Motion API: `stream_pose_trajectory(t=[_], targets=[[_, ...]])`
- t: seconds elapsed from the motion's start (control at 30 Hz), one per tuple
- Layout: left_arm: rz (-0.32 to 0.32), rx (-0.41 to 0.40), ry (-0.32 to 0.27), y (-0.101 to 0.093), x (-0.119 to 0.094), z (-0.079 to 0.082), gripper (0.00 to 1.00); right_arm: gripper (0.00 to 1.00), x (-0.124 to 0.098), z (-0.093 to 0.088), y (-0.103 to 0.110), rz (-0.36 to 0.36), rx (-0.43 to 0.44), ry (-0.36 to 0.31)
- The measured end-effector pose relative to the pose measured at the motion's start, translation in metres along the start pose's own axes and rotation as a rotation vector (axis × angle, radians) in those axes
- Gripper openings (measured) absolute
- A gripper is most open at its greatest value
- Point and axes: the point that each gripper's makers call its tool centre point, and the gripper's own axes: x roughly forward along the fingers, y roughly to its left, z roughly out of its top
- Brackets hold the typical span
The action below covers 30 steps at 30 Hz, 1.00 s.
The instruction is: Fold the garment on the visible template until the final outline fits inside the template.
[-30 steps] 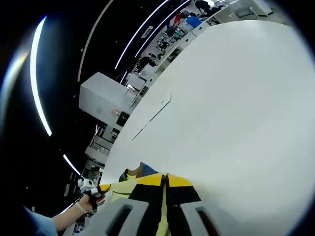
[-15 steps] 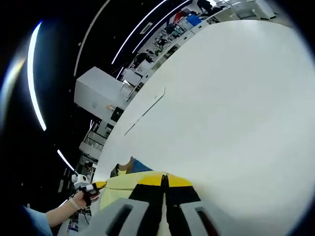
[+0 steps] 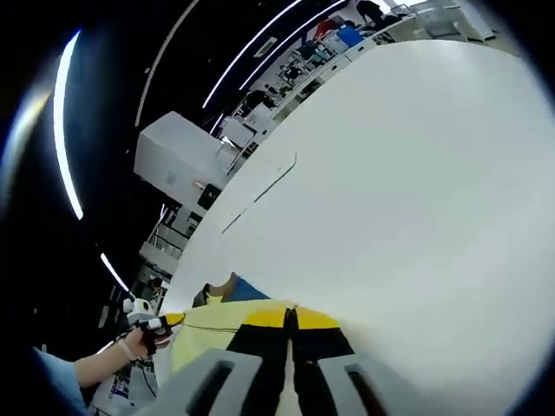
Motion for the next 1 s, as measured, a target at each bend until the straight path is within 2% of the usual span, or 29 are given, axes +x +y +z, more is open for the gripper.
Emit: stream_pose_trajectory(t=[0.1, 0.17, 0.23, 0.27, 0.43, 0.57, 0.7, 0.8, 0.9, 0.93, 1.0], targets=[[-0.023, 0.059, -0.012, -0.004, -0.003, 0.005, 0.02, 0.01, -0.006, 0.008, 0.006, 0.006, -0.081, -0.026], [-0.038, 0.094, -0.036, -0.009, -0.008, 0.011, 0.07, 0.13, -0.012, 0.016, 0.009, 0.001, -0.125, -0.056], [-0.066, 0.145, -0.074, -0.018, -0.014, 0.020, 0.19, 0.27, -0.017, 0.022, 0.009, -0.014, -0.181, -0.069], [-0.069, 0.164, -0.074, -0.020, -0.016, 0.022, 0.25, 0.34, -0.019, 0.024, 0.008, -0.031, -0.218, -0.067], [-0.044, 0.298, -0.053, -0.022, -0.027, 0.024, 0.49, 0.45, -0.024, 0.024, 0.009, -0.042, -0.304, -0.045], [-0.048, 0.399, -0.008, -0.025, -0.033, 0.017, 0.69, 0.61, -0.023, 0.022, 0.011, -0.046, -0.389, -0.021], [-0.042, 0.539, 0.051, -0.027, -0.038, 0.010, 0.78, 0.69, -0.020, 0.019, 0.016, -0.042, -0.522, 0.023], [-0.034, 0.608, 0.096, -0.027, -0.040, 0.007, 0.82, 0.75, -0.017, 0.017, 0.020, -0.037, -0.633, 0.064], [-0.021, 0.686, 0.120, -0.028, -0.041, 0.008, 0.88, 0.75, -0.014, 0.013, 0.024, -0.026, -0.712, 0.114], [-0.032, 0.745, 0.115, -0.031, -0.041, 0.011, 0.89, 0.72, -0.014, 0.013, 0.026, -0.023, -0.783, 0.129], [-0.005, 0.826, 0.148, -0.028, -0.042, 0.011, 0.87, 0.69, -0.014, 0.012, 0.024, -0.048, -0.855, 0.172]])
